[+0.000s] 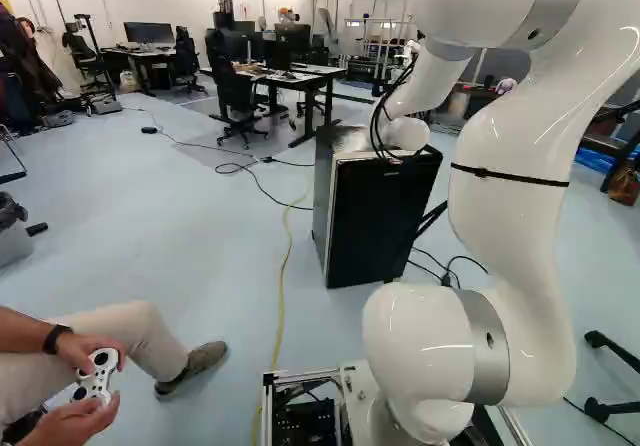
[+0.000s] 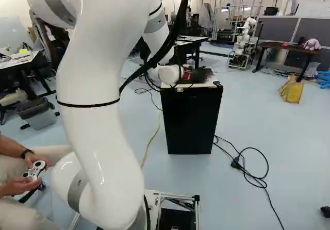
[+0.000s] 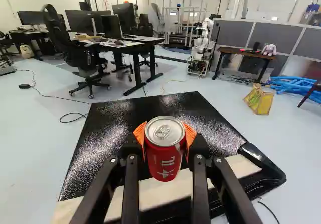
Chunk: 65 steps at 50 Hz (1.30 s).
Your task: Grab a drink from the fridge
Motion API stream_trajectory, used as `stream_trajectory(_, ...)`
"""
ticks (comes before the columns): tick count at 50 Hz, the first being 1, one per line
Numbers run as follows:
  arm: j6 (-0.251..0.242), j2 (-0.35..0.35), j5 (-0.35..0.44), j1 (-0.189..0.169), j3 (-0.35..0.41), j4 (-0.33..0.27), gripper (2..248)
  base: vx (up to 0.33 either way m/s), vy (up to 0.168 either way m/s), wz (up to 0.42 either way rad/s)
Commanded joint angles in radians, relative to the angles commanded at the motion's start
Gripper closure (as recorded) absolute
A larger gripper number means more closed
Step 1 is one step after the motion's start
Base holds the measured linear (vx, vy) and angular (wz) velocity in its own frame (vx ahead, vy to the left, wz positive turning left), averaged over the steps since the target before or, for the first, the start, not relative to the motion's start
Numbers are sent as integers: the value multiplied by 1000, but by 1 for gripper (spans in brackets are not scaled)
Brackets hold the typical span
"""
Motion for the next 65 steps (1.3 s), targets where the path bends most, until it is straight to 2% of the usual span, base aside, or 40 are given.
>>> stream_trajectory(17, 0, 37, 6, 16, 50, 4, 154, 0, 0, 0)
stream_trajectory(33, 0, 95, 16, 41, 127, 10, 154, 0, 0, 0)
stream_trajectory(65, 0, 276, 47, 117, 367, 28, 154, 0, 0, 0)
